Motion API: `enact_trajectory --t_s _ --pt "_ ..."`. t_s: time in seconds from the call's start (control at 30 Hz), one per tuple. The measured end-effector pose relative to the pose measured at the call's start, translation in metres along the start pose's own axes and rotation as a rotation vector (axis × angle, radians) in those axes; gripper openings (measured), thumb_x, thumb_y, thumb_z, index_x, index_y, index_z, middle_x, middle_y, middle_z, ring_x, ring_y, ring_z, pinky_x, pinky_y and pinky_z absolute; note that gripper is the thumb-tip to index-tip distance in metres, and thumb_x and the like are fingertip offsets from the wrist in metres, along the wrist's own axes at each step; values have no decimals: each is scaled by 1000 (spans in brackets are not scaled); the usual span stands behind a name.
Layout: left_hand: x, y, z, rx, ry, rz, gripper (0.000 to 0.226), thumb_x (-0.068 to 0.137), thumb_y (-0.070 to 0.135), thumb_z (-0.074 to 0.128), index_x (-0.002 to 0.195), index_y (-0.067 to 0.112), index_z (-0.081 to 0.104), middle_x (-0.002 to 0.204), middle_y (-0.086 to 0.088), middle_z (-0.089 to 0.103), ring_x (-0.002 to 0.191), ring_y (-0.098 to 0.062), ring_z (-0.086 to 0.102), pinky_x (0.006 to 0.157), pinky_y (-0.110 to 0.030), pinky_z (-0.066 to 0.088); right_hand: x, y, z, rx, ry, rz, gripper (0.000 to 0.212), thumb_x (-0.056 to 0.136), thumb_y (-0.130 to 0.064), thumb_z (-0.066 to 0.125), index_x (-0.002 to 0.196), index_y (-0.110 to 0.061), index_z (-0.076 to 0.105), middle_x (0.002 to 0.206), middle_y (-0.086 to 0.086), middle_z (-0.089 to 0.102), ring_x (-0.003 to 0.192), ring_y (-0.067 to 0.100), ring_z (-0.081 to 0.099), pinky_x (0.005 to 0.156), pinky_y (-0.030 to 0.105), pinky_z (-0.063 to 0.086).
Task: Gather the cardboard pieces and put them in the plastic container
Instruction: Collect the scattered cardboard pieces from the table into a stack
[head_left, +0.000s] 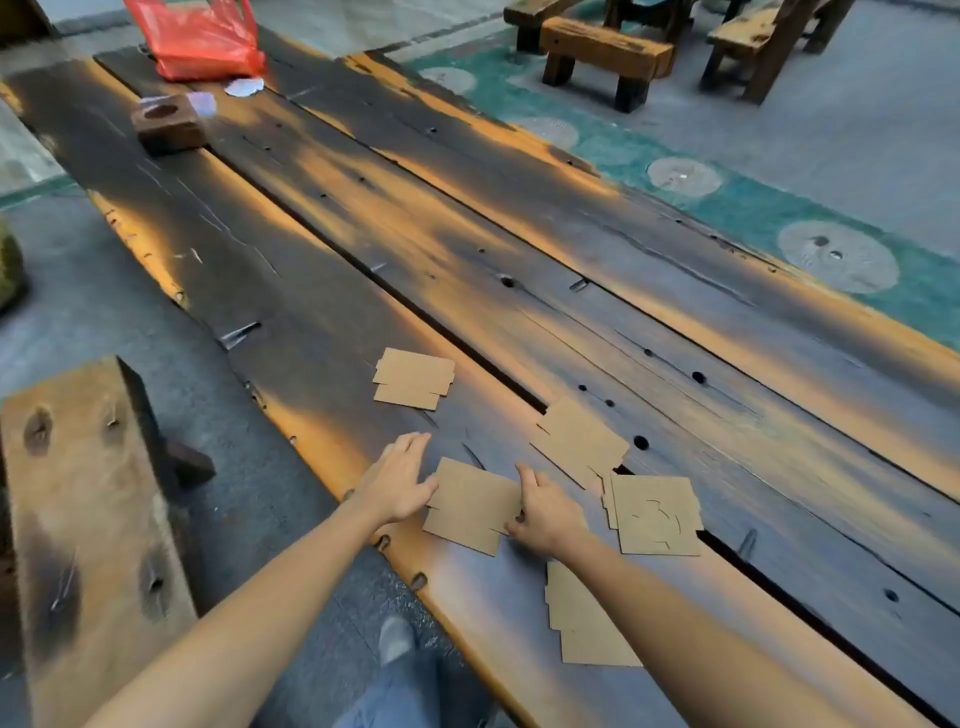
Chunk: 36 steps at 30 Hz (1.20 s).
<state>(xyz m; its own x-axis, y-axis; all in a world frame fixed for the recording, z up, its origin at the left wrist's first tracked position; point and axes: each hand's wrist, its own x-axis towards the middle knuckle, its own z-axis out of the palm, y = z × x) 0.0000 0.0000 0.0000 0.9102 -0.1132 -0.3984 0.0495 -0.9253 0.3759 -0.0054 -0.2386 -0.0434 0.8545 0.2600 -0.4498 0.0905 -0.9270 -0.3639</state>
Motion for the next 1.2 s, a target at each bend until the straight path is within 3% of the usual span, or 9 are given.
enact_trajectory --t_s 0.3,0.5,0.6,0.7,0.8,0.93,1.07,1.2 --pt "38 -35 17 -260 -142 -169 62 98 28 54 154 10 34 154 -17 43 137 -33 48 109 -39 40 43 -11 30 71 -82 74 108 79 -43 79 160 -21 12 161 3 25 147 28 23 111 47 41" --pt "54 -54 30 -470 -228 -254 50 96 27 56 144 13 51 133 -6 65 127 -26 57 97 -28 40 60 -12 40 101 -21 116 105 66 -46 89 151 -28 29 136 4 37 129 26 34 104 40 41" --pt "63 -61 33 -565 -281 -275 44 97 23 57 139 10 56 119 -9 70 115 -28 64 103 -37 48 65 -12 37 114 -33 143 105 62 -45 92 148 -26 35 130 5 38 127 26 32 104 40 40" --pt "68 -61 29 -665 -297 -310 32 100 24 55 129 13 61 110 -6 70 98 -24 69 92 -36 52 66 -12 31 224 -48 171 86 71 -35 90 142 -22 45 126 6 38 125 25 37 103 37 42" --pt "73 -62 20 -786 -308 -407 26 100 26 53 119 10 63 120 -12 69 82 -19 66 75 -32 53 66 -15 18 328 -52 159 55 83 -21 82 133 -17 57 122 9 46 117 26 51 94 31 44" --pt "74 -66 1 -1019 -318 -542 36 100 30 54 125 5 58 127 -14 63 87 -24 69 75 -32 59 58 -25 -7 424 -31 41 23 85 -13 79 106 -20 70 107 9 63 99 25 58 86 35 47" --pt "75 -71 -16 -1310 -230 -667 36 99 22 62 128 4 53 124 -16 57 99 -32 68 72 -35 61 50 -41 -21 448 81 -117 19 87 -10 76 99 -23 71 91 -2 63 86 15 62 81 43 54" --pt "78 -76 -31 -1583 -192 -734 17 92 6 68 108 1 60 108 -19 65 91 -26 68 57 -32 64 53 -64 -21 293 308 -299 26 86 -5 72 103 -26 73 94 -8 62 87 12 64 68 36 55"
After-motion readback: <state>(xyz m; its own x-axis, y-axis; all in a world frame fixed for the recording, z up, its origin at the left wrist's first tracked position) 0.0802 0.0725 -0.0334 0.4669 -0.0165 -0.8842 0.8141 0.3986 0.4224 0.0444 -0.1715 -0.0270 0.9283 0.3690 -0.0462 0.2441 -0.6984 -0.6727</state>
